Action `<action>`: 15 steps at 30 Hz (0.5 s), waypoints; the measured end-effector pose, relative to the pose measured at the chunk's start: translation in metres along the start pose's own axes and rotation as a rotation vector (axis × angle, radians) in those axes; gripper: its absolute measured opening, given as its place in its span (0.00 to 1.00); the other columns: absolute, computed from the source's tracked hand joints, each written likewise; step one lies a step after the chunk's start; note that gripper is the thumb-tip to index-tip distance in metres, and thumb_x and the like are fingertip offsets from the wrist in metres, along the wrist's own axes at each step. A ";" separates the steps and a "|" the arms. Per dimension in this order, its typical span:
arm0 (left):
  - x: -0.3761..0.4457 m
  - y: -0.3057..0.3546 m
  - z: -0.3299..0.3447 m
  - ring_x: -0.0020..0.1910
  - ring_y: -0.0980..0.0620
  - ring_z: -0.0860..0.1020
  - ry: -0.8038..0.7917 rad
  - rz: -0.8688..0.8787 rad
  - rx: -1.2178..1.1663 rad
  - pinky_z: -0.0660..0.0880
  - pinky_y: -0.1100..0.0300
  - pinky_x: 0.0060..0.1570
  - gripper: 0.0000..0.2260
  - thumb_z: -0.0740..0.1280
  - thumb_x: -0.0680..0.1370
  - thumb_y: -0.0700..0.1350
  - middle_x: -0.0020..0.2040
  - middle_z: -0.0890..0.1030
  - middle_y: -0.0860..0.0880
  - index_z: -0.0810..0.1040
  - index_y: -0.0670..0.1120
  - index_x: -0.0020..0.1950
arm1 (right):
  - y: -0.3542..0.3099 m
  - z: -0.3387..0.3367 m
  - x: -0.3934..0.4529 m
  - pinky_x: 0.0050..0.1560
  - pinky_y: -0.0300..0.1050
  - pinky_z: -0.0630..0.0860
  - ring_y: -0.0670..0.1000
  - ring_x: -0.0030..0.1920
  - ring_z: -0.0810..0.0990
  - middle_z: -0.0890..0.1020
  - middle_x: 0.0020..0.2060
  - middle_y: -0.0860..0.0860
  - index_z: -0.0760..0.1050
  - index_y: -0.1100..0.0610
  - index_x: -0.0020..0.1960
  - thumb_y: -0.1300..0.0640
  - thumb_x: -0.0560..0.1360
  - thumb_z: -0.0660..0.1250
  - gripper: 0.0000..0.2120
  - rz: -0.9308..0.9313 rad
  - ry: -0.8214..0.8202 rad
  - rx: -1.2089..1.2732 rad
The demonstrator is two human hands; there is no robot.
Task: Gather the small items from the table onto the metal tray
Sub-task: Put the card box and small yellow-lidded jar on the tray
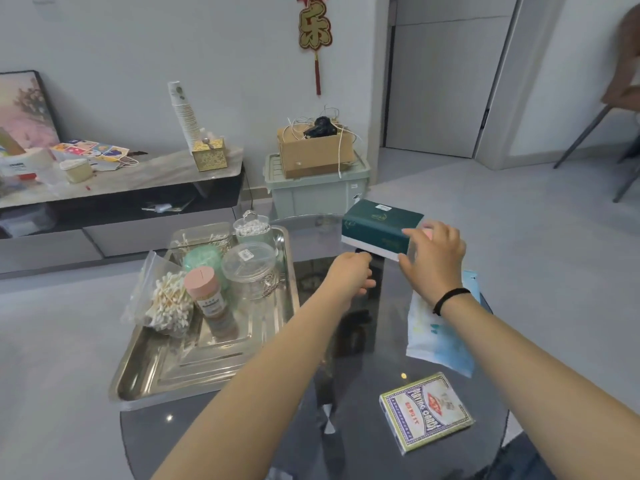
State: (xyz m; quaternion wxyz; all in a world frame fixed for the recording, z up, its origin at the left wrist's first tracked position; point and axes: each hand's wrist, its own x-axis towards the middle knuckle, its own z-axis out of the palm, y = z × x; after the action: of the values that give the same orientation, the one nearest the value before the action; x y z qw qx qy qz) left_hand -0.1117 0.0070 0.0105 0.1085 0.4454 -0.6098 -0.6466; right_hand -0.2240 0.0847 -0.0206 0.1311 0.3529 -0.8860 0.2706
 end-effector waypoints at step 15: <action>0.002 -0.013 0.025 0.47 0.51 0.78 -0.035 0.073 0.098 0.73 0.59 0.46 0.07 0.58 0.80 0.45 0.52 0.77 0.47 0.75 0.49 0.53 | 0.023 -0.016 0.012 0.60 0.49 0.68 0.61 0.61 0.69 0.72 0.58 0.58 0.74 0.54 0.64 0.64 0.74 0.64 0.19 -0.055 -0.008 0.270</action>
State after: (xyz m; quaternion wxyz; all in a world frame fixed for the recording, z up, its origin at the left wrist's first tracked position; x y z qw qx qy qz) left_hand -0.1256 0.0265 -0.0048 0.0993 0.4161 -0.6583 -0.6194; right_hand -0.2475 0.1009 -0.0114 0.0865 0.3925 -0.8321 0.3822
